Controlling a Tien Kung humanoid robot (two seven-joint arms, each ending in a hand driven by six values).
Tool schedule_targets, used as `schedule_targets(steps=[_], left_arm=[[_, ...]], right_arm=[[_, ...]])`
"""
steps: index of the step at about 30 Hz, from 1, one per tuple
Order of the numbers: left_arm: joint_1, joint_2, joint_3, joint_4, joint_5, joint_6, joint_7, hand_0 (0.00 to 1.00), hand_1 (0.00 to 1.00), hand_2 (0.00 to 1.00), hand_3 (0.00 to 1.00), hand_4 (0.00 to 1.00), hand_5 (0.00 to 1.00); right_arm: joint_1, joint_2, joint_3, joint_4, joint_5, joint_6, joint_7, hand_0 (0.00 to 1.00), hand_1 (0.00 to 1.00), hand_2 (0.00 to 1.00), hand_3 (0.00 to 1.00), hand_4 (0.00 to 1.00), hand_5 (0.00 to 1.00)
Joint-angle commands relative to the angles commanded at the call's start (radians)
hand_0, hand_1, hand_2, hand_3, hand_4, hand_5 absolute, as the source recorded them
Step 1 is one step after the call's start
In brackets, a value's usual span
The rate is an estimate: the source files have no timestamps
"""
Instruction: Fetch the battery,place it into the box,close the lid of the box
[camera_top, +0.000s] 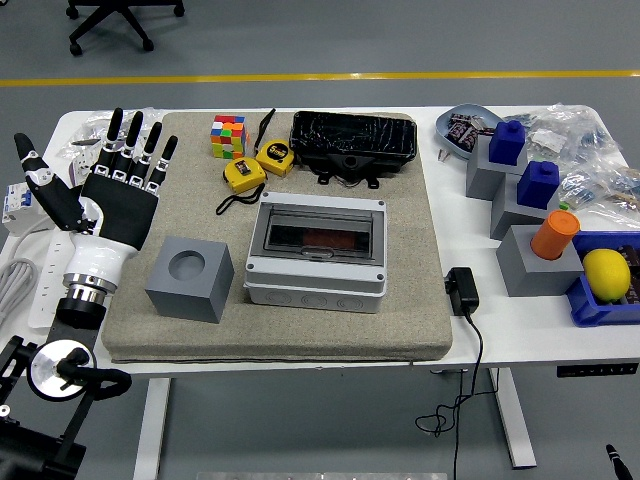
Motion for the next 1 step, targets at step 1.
schedule_targets(steps=[1], left_arm=[[0.002,0.0,0.001,0.0,0.001,0.001,0.001,0.769,0.785,0.765,0.766,0.998,0.998]], right_arm=[[-0.002,-0.002,0.013,0.0,-0.014,0.007,-0.003,0.998,0.759,0.686,0.619,0.998,0.948]])
